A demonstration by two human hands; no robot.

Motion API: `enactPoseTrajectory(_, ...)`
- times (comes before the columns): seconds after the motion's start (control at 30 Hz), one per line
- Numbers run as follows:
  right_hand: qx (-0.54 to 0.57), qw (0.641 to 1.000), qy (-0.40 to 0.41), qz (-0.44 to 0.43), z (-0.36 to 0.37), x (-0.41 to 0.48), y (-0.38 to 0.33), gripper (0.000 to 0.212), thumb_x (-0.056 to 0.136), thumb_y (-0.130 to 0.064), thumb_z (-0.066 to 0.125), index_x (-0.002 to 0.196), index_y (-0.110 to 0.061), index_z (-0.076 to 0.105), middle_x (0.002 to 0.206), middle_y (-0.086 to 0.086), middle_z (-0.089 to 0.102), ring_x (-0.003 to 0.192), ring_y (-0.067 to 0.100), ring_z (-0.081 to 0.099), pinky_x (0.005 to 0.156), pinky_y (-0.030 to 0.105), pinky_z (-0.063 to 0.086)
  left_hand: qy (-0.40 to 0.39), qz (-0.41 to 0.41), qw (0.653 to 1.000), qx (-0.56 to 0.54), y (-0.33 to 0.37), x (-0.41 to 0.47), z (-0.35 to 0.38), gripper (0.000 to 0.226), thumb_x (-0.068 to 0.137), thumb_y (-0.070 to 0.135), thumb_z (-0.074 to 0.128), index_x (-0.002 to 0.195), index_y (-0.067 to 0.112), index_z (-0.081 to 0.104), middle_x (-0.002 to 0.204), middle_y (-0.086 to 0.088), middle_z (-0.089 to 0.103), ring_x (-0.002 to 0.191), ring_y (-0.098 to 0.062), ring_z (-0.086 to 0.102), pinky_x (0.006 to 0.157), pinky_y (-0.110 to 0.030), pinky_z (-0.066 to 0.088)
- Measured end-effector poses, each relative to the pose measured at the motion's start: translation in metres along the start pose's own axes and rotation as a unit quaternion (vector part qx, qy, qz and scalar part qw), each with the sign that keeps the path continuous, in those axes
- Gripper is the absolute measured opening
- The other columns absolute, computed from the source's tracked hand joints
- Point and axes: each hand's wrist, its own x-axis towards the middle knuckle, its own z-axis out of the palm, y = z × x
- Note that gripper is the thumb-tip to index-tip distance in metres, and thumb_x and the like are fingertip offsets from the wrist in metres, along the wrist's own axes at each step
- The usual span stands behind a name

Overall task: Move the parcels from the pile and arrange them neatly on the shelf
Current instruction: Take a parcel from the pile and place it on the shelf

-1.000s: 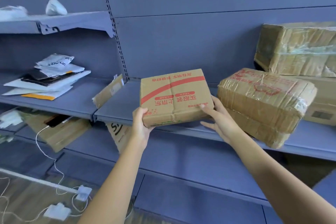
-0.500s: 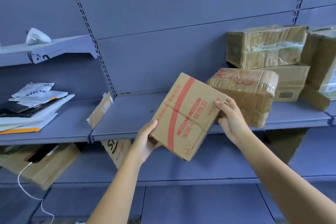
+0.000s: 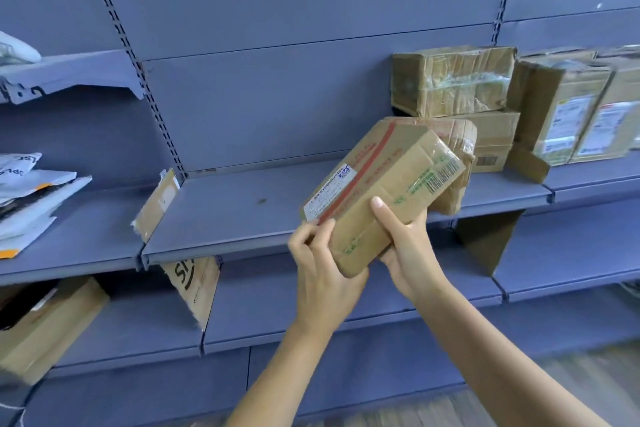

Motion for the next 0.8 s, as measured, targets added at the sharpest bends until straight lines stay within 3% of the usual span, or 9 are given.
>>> enactPoseTrajectory(0.1,0.075,0.991,0.11,-0.033,-0.009,-0.008,-0.014,0.09,0.063,-0.033,0.08,0.134,-0.026,0.026,0.127,0.004,0.06,0.11,0.02,0.066,0.09,0.051,0.054,0.008,0.151,0.986,0.076,0.003,0.001,0.006,0.074,0.059,-0.001,0.077,0.123,0.01,0.04,0.118,-0.007,0.028,0.116,-0.03,0.039,0.108,-0.052,0.037)
enactPoseTrajectory(0.17,0.102,0.983,0.142,-0.049,-0.02,-0.012,-0.024,0.095,0.06,-0.038,0.079,0.135,-0.029,0.022,0.127,0.002,0.061,0.109,0.019,0.066,0.094,0.051,0.052,0.017,0.202,0.973,0.107,0.01,0.0,0.013,0.072,0.056,-0.003,0.078,0.117,0.009,0.043,0.112,-0.008,0.029,0.111,-0.029,0.039,0.109,-0.059,0.031)
enactPoseTrajectory(0.33,0.114,0.977,0.177,-0.036,-0.062,-0.016,-0.046,0.097,0.073,-0.025,0.082,0.144,-0.029,0.016,0.126,0.006,0.062,0.107,0.022,0.067,0.093,0.055,0.051,0.007,0.271,0.956,0.112,0.036,-0.004,0.045,0.07,0.056,0.0,0.08,0.115,0.011,0.044,0.108,-0.008,0.031,0.106,-0.025,0.039,0.116,-0.052,0.025)
enactPoseTrajectory(0.43,0.112,0.971,0.202,-0.066,-0.1,-0.023,-0.063,0.092,0.078,-0.017,0.076,0.145,-0.033,0.015,0.13,0.006,0.059,0.108,0.022,0.066,0.094,0.055,0.051,-0.081,0.221,0.972,0.027,0.054,-0.014,0.063,0.073,0.067,0.032,0.079,0.124,0.016,0.036,0.124,-0.007,0.027,0.127,-0.024,0.029,0.118,-0.047,0.019)
enactPoseTrajectory(0.5,0.093,0.974,0.186,-0.087,-0.128,-0.031,-0.078,0.089,0.075,-0.023,0.072,0.145,-0.037,0.02,0.13,0.004,0.06,0.106,0.02,0.067,0.09,0.051,0.054,-0.124,0.125,0.983,-0.05,0.072,-0.018,0.074,0.085,0.067,0.048,0.074,0.132,0.021,0.026,0.136,-0.002,0.02,0.136,-0.023,0.021,0.114,-0.048,0.028)
enactPoseTrajectory(0.57,0.059,0.981,0.154,-0.102,-0.159,-0.038,-0.097,0.074,0.082,-0.023,0.068,0.144,-0.03,0.028,0.116,0.003,0.064,0.091,0.015,0.069,0.071,0.037,0.059,-0.148,0.075,0.982,-0.092,0.094,-0.011,0.085,0.091,0.066,0.053,0.072,0.136,0.023,0.023,0.142,0.003,0.016,0.138,-0.022,0.018,0.108,-0.049,0.037)
enactPoseTrajectory(0.63,0.018,0.98,0.156,-0.124,-0.189,-0.043,-0.118,0.062,0.087,-0.02,0.063,0.142,-0.022,0.034,0.101,0.0,0.064,0.076,0.011,0.066,0.059,0.027,0.054,-0.173,0.097,0.973,-0.115,0.116,0.003,0.099,0.087,0.072,0.056,0.067,0.139,0.025,0.022,0.144,0.006,0.019,0.14,-0.021,0.019,0.108,-0.048,0.036)
enactPoseTrajectory(0.73,-0.069,0.967,0.179,-0.17,-0.23,-0.056,-0.152,0.061,0.079,-0.025,0.065,0.136,-0.032,0.044,0.11,-0.001,0.068,0.088,0.017,0.068,0.063,0.03,0.056,-0.186,0.086,0.966,-0.158,0.15,0.026,0.126,0.076,0.082,0.064,0.054,0.14,0.022,0.029,0.143,0.01,0.027,0.138,-0.014,0.023,0.112,-0.033,0.028)
enactPoseTrajectory(0.8,-0.11,0.961,0.178,-0.181,-0.258,-0.069,-0.167,0.057,0.08,-0.021,0.066,0.133,-0.034,0.048,0.113,0.001,0.069,0.093,0.019,0.069,0.066,0.029,0.056,-0.22,-0.01,0.951,-0.219,0.175,0.041,0.147,0.069,0.079,0.062,0.057,0.136,0.031,0.035,0.138,0.019,0.034,0.135,-0.002,0.029,0.108,-0.02,0.029)
